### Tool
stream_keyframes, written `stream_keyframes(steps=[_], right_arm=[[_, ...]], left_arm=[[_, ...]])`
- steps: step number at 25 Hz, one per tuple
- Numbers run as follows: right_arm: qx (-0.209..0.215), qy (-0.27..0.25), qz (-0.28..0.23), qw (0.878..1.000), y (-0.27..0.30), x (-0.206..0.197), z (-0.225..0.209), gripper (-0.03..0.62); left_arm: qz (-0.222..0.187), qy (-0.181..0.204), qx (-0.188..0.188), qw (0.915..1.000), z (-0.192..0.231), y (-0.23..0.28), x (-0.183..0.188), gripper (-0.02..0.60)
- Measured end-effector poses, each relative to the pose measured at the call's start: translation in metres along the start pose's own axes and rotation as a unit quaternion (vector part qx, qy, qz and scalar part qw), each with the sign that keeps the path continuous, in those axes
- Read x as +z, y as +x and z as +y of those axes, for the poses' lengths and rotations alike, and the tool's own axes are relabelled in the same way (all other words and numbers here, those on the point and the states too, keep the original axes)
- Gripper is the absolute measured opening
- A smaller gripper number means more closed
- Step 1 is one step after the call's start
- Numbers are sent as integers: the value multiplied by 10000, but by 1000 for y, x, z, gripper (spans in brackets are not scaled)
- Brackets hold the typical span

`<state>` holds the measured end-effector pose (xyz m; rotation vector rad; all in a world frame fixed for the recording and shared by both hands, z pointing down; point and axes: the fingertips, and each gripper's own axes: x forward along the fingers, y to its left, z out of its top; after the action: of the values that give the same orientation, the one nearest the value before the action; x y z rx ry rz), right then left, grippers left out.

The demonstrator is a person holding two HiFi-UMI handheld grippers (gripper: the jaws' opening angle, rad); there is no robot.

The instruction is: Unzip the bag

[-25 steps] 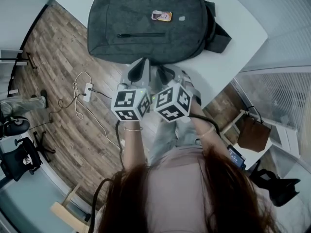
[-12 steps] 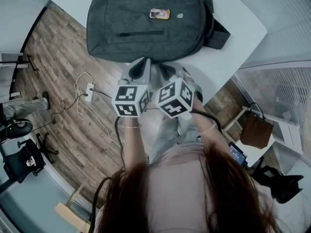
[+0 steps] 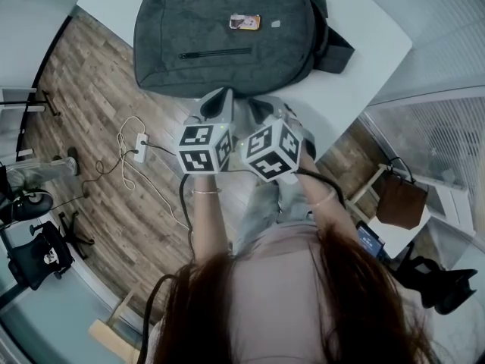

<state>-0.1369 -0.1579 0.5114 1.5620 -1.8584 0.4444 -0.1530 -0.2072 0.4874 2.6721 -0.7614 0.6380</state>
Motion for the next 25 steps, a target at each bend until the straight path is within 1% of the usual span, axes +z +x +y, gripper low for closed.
stream_keyframes(steps=[8, 12, 17, 25], right_arm=[[-138, 137, -2, 9998, -5, -4, -6, 9], [-350, 91, 45, 9993, -7, -9, -13, 9], [-448, 257, 49, 9987, -11, -14, -21, 9], [-805, 487, 68, 9955, -23, -24, -39, 11]], left_arm=[[41, -45, -38, 10000, 0, -1, -1, 9], [86, -129, -149, 9998, 1, 0, 0, 9], [171, -55, -53, 9998, 1, 0, -1, 9], [242, -96, -94, 9996, 0, 0, -2, 9]])
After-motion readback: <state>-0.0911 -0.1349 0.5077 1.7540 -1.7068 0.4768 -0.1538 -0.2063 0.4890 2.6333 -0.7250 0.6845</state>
